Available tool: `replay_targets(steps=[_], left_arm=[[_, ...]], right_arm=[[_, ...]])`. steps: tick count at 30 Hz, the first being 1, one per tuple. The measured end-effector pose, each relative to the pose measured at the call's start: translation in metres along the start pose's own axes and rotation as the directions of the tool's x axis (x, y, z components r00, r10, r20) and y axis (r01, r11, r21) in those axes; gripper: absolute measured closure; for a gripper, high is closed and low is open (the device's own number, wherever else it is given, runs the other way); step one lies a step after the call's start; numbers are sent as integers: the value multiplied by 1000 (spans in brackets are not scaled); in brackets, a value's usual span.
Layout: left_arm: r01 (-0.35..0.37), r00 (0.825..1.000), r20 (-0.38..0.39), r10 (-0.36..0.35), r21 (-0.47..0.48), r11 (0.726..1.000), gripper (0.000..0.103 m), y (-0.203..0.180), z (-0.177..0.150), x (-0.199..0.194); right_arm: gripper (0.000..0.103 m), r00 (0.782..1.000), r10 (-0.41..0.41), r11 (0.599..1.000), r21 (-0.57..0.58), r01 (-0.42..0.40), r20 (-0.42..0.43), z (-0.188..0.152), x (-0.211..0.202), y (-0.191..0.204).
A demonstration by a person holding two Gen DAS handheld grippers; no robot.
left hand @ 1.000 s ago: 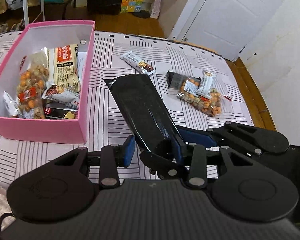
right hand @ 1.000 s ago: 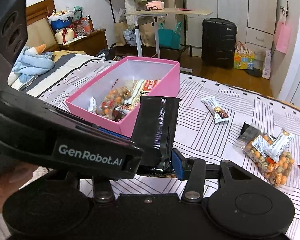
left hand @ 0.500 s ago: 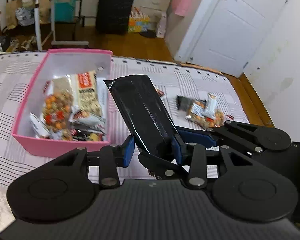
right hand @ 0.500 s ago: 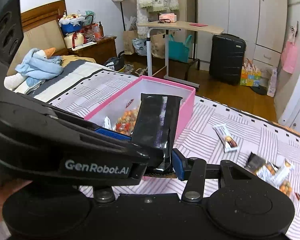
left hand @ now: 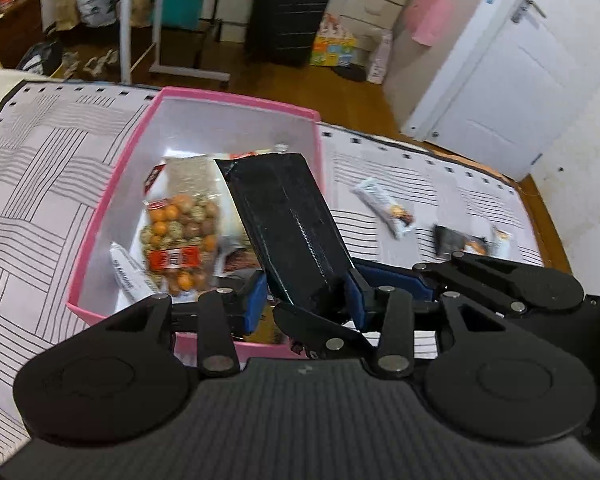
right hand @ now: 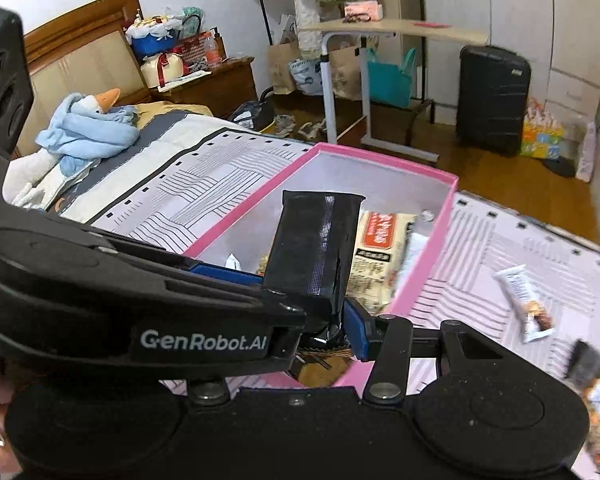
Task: Organize snacks
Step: 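Lower the black pouch into the box and open the left tool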
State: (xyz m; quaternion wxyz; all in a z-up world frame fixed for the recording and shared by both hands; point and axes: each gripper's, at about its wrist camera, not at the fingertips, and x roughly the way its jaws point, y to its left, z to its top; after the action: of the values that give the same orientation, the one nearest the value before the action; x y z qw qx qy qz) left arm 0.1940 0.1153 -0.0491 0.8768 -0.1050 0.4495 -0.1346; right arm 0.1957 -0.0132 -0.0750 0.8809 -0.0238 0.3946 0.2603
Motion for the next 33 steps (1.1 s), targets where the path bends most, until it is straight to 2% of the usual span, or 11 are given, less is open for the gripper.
replay_targets(steps=[5,11,15,18,23,29,33], left_arm=[[-17,999,-38,16,-24,1000,62,16,-3,25],[-21,998,-60,19,-36,999,62,25,-7,47],[-81,995,-50,81,9,997,60,20,-12,53],[-92,994,-58,93,14,996,60,18,-13,57],[-144,990,6,144,28,989,60,14,-14,45],[-112,994,17,112,7,994,60,7,-10,21],[-104,994,28,102,58,993,60,-11,-10,3]], right_arm=[[49,999,35,999,19,-36,17,-17,20,-5],[47,999,45,999,26,-45,-1,-18,38,-8],[43,999,50,998,48,-50,1,-21,44,-13],[41,999,37,999,34,-37,11,-24,42,-10],[39,999,23,1000,12,-23,27,-23,21,-7],[34,997,-3,999,46,-1,80,-27,-29,-14],[33,992,-60,997,48,55,115,-35,-67,-21]])
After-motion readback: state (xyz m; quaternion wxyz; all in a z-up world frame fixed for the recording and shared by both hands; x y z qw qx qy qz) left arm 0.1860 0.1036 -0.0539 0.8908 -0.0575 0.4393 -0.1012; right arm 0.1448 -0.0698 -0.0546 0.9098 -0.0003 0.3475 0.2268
